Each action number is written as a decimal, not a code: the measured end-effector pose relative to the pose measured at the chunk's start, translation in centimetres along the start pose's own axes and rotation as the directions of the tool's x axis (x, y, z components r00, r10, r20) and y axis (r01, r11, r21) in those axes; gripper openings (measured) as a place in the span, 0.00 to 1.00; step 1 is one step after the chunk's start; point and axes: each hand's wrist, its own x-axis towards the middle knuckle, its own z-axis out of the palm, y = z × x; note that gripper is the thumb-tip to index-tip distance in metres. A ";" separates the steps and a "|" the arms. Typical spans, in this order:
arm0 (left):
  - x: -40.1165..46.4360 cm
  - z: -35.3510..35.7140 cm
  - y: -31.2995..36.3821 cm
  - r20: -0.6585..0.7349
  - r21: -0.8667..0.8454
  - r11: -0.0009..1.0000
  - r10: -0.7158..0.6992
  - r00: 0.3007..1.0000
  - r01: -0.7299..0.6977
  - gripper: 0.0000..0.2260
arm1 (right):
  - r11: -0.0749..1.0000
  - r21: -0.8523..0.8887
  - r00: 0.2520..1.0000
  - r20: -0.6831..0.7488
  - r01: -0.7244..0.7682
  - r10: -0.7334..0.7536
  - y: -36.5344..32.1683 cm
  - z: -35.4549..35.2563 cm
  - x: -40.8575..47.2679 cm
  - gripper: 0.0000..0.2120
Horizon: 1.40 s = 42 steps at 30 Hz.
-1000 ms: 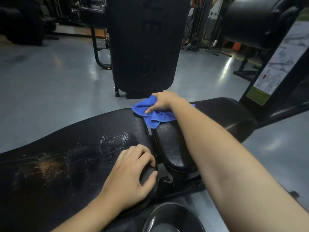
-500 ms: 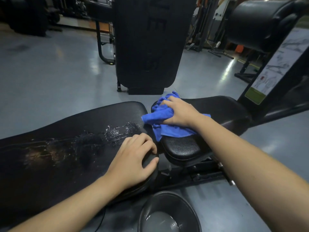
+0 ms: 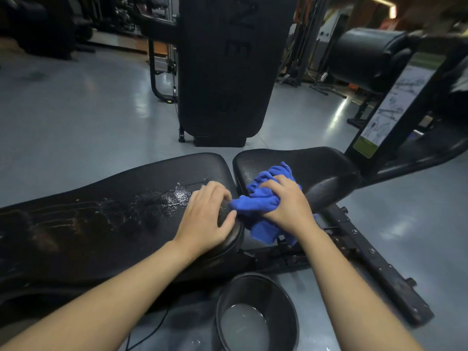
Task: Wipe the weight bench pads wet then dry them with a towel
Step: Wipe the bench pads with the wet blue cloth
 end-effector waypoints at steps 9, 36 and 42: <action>0.0 -3.3 -2.3 0.018 0.045 0.999 -0.022 1.000 0.021 0.11 | 0.999 0.054 0.998 -0.061 0.006 -0.003 -1.0 0.1 -1.3 0.13; -1.4 -8.1 -4.0 -0.028 -0.037 0.999 -0.017 0.999 0.016 0.11 | 0.964 0.161 0.849 0.458 0.212 -0.263 -10.2 3.5 -2.0 0.50; -2.5 -5.9 0.8 0.113 -0.043 0.999 0.026 0.993 -0.021 0.15 | 0.961 0.247 0.830 0.504 0.126 -0.238 -8.3 1.9 -1.9 0.60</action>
